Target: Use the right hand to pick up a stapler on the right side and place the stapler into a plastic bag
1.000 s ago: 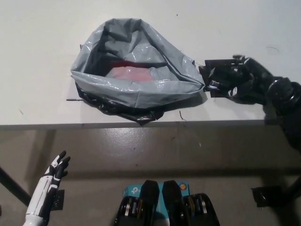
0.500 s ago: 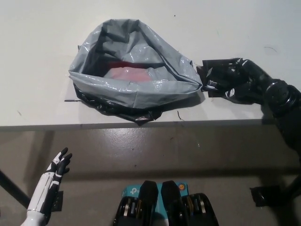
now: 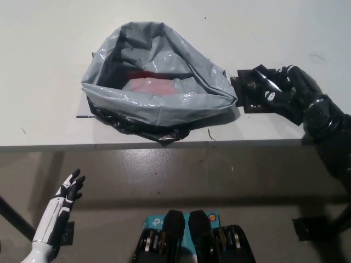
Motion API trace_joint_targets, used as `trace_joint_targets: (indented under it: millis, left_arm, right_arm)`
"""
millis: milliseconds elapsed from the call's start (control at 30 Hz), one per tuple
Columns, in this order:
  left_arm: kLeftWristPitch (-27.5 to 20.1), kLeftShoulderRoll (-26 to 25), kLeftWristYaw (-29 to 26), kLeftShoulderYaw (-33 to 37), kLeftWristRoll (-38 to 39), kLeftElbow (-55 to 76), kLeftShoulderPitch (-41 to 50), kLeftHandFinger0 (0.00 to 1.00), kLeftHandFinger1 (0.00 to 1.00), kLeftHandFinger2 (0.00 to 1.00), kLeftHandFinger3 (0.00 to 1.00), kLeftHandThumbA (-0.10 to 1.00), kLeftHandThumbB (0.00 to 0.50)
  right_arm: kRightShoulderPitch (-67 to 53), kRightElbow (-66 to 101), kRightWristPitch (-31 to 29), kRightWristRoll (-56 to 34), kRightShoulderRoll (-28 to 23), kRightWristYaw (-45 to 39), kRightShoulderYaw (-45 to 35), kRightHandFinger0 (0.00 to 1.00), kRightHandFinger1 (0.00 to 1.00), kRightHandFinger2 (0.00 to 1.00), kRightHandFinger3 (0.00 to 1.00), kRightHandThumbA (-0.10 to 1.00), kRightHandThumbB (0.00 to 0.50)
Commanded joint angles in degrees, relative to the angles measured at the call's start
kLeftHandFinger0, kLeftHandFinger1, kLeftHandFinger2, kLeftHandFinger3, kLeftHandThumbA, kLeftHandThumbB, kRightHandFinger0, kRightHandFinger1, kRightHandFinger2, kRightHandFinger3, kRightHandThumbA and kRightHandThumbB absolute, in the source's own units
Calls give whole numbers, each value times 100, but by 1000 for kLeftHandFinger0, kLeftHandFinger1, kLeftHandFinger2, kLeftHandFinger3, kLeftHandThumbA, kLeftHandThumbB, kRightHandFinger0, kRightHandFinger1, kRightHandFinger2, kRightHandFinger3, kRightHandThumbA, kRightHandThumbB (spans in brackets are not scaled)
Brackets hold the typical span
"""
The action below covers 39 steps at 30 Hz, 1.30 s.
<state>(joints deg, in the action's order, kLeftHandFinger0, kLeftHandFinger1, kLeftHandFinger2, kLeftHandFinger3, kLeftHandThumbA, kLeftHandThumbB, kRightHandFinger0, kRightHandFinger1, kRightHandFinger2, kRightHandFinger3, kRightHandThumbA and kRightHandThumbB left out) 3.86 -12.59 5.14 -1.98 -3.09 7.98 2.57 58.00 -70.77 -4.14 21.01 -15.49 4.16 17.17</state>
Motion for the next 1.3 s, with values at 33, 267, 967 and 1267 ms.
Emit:
trace_joint_targets:
  millis: [33,267,967,1267]
  left_arm:
    - [-85,-62,47,-29,55,128,-83,1000,1000,1000,1000,1000,0]
    - [-109,-67,37,-40,51,98,-114,1000,1000,1000,1000,1000,0]
    - [-104,-76,59,-57,108,83,-188,1000,1000,1000,1000,1000,0]
    - [-82,-88,59,-56,93,99,-181,1000,1000,1000,1000,1000,0]
  right_arm:
    - [-32,-90,-264,-20,-60,126,-35,59,407,657,639,272,169]
    - [219,-217,566,-2246,93,-1022,-2297,98,445,731,558,196,216]
    - [616,-106,1881,-3697,218,-2419,-4738,0,250,561,754,258,143]
    - [739,541,2279,-3766,411,-2564,-4474,0,253,582,774,280,152]
